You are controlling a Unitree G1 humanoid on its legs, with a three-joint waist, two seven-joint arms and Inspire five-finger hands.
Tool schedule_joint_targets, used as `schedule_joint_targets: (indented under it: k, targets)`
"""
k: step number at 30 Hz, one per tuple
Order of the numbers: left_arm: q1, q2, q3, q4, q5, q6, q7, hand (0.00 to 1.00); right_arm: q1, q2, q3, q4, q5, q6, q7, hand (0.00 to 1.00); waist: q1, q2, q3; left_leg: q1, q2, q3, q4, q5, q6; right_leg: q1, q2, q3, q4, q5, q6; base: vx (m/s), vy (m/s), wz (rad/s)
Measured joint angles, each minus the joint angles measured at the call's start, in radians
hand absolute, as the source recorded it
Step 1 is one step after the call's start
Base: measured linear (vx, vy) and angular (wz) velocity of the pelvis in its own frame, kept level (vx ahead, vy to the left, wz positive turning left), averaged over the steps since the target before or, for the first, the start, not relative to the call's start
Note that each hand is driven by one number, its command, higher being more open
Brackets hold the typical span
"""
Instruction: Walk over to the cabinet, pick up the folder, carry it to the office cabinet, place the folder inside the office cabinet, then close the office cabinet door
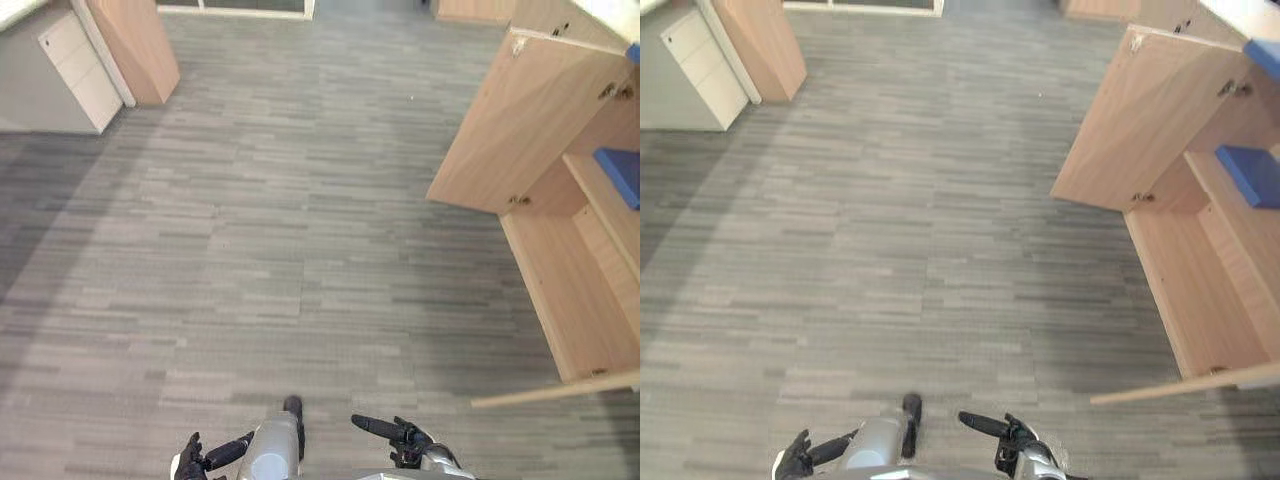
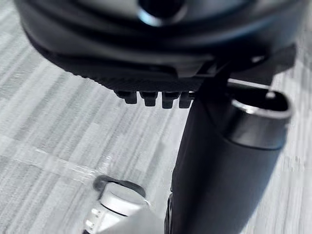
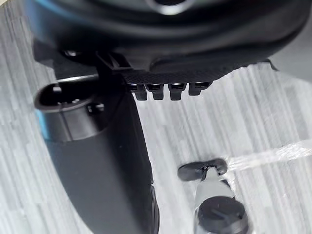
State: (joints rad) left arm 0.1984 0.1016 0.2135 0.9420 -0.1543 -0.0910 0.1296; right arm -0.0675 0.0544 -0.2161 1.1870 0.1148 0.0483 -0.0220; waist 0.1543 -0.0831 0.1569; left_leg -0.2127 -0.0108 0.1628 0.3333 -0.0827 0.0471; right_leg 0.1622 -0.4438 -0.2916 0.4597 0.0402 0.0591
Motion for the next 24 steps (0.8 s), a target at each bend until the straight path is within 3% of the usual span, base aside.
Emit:
schedule_joint_targets:
  k: [1,2,3,4,6,7,8,9,10,11,12,13,14,18,20,21,22,23,24]
  targets:
    - [0.004,0.004,-0.018,0.0,0.012,0.0,-0.005,1.0,0.004,-0.007,0.0,-0.007,-0.001,0.001,0.001,1.0,-0.004,0.008,-0.009,0.036,-0.014,0.002,-0.019,-0.011,0.012,-0.022,-0.03,-0.01,0.078,0.065,-0.049,0.49,0.354,-0.08]
    - [0.006,0.014,-0.049,-0.007,0.012,-0.001,-0.021,1.0,0.01,-0.017,0.001,-0.025,-0.005,0.008,0.002,1.0,-0.02,0.014,-0.007,0.121,-0.041,0.009,-0.069,-0.017,0.027,-0.084,-0.103,-0.033,0.323,0.117,-0.124,0.45,0.326,0.12]
    - [0.004,0.015,-0.059,-0.008,0.011,-0.004,-0.035,1.0,0.002,-0.026,0.005,-0.041,-0.007,0.006,0.002,1.0,-0.04,0.023,-0.003,0.208,-0.062,-0.004,-0.121,-0.016,0.029,-0.135,-0.161,-0.091,0.562,0.079,-0.175,0.43,0.293,0.17]
    - [0.004,0.016,-0.071,-0.009,0.01,-0.005,-0.038,1.0,0.002,-0.03,0.013,-0.048,-0.007,0.005,0.001,1.0,-0.049,0.036,-0.001,0.246,-0.066,-0.011,-0.147,-0.016,0.029,-0.152,-0.175,-0.127,0.648,0.06,-0.187,0.42,0.249,0.16]
    - [-0.004,0.017,-0.09,-0.003,0.012,-0.009,-0.052,1.0,-0.002,-0.039,0.068,-0.072,-0.036,-0.011,0.001,1.0,-0.052,0.044,-0.007,0.344,-0.067,-0.021,-0.226,-0.016,0.028,-0.231,-0.159,-0.231,0.73,-0.063,-0.167,0.32,0.147,0.03]
    - [-0.013,0.019,-0.09,0.006,0.012,-0.009,-0.055,1.0,-0.006,-0.039,0.082,-0.078,-0.037,-0.015,0.001,1.0,-0.052,0.043,-0.004,0.358,-0.065,-0.025,-0.239,-0.016,0.028,-0.255,-0.142,-0.253,0.703,-0.105,-0.14,0.25,0.028,0.06]
    - [-0.035,0.02,-0.091,0.027,0.012,-0.004,-0.056,1.0,-0.024,-0.036,0.083,-0.077,-0.037,-0.015,0.003,1.0,-0.055,0.046,0.012,0.377,-0.054,-0.033,-0.247,-0.017,0.027,-0.276,-0.092,-0.302,0.591,-0.17,-0.075,0.24,-0.01,0.12]
    - [-0.038,0.02,-0.093,0.028,0.012,0.001,-0.055,1.0,-0.028,-0.036,0.083,-0.076,-0.035,-0.013,0.004,1.0,-0.059,0.049,0.022,0.388,-0.047,-0.035,-0.247,-0.019,0.024,-0.274,-0.065,-0.337,0.511,-0.185,-0.058,0.25,-0.082,0.09]
    - [-0.034,0.019,-0.093,0.028,0.011,0.003,-0.053,1.0,-0.032,-0.036,0.084,-0.079,-0.032,-0.018,0.005,1.0,-0.058,0.052,0.047,0.427,-0.033,-0.035,-0.247,-0.036,-0.004,-0.275,0.001,-0.41,0.254,-0.191,-0.044,0.18,-0.085,0.04]
    - [-0.032,0.021,-0.092,0.029,0.01,0.005,-0.051,1.0,-0.036,-0.033,0.084,-0.078,-0.029,-0.018,0.006,1.0,-0.056,0.052,0.05,0.435,-0.028,-0.035,-0.248,-0.042,-0.013,-0.278,0.025,-0.425,0.165,-0.182,-0.037,0.17,-0.09,0.04]
    - [-0.026,0.025,-0.092,0.027,0.01,0.004,-0.05,1.0,-0.039,-0.024,0.083,-0.079,-0.021,-0.018,0.005,1.0,-0.055,0.046,0.051,0.447,-0.023,-0.034,-0.255,-0.052,-0.028,-0.285,0.056,-0.446,0.04,-0.13,-0.033,0.14,-0.111,0.06]
    - [-0.019,0.038,-0.092,0.026,0.01,0.003,-0.05,1.0,-0.04,-0.01,0.081,-0.078,-0.003,-0.02,0.003,1.0,-0.053,0.02,0.056,0.471,-0.029,-0.028,-0.275,-0.076,-0.04,-0.297,0.081,-0.465,-0.065,0.019,-0.061,0.14,-0.121,-0.01]
    - [-0.013,0.045,-0.083,0.032,0.01,0.005,-0.049,1.0,-0.036,-0.001,0.08,-0.077,0.006,-0.021,0.002,1.0,-0.044,0.005,0.058,0.492,-0.032,-0.022,-0.28,-0.101,-0.03,-0.3,0.089,-0.487,-0.082,0.039,-0.139,0.15,-0.135,-0.23]
    - [0.013,0.035,-0.062,0.048,0.011,0.014,-0.047,1.0,-0.028,0.008,0.054,-0.075,0.008,-0.031,0.003,1.0,-0.049,0.016,0.056,0.507,0.047,0.033,-0.247,-0.17,-0.084,-0.289,0.188,-0.501,-0.112,-0.084,-0.146,0.25,-0.184,-0.46]
    - [0.009,0.015,-0.045,0.066,0.012,0.016,-0.044,1.0,-0.02,0.004,0.031,-0.075,0.008,-0.037,0.005,1.0,-0.067,0.046,0.042,0.5,0.128,0.052,-0.167,-0.243,-0.116,-0.275,0.253,-0.504,-0.084,-0.156,-0.136,0.27,-0.213,-0.19]
    - [0.012,0.008,-0.039,0.083,0.018,0.017,-0.045,1.0,-0.005,0.005,0.021,-0.076,0.011,-0.038,0.005,1.0,-0.077,0.07,0.022,0.475,0.175,0.043,-0.072,-0.284,-0.131,-0.258,0.3,-0.515,-0.086,-0.194,-0.131,0.35,-0.246,-0.04]
    - [0.002,0.008,-0.03,0.088,0.02,0.017,-0.046,1.0,-0.005,0.008,0.012,-0.072,0.012,-0.037,0.004,1.0,-0.077,0.063,0.017,0.445,0.197,0.033,0.017,-0.293,-0.132,-0.245,0.319,-0.516,-0.095,-0.203,-0.132,0.4,-0.272,-0.19]
    - [-0.004,0.002,0.012,0.077,0.017,0.016,-0.048,1.0,-0.001,0.01,0.0,-0.063,0.014,-0.03,0.005,1.0,-0.072,0.066,0.016,0.355,0.244,0.004,0.244,-0.281,-0.116,-0.212,0.369,-0.503,-0.14,-0.202,-0.141,0.4,-0.255,-0.44]
    - [-0.011,-0.018,0.045,0.059,0.016,0.014,-0.048,1.0,0.005,0.005,-0.002,-0.067,0.016,-0.029,0.0,1.0,-0.07,0.081,0.016,0.264,0.295,-0.027,0.482,-0.217,-0.084,-0.167,0.424,-0.479,-0.187,-0.204,-0.146,0.4,-0.233,-0.6]
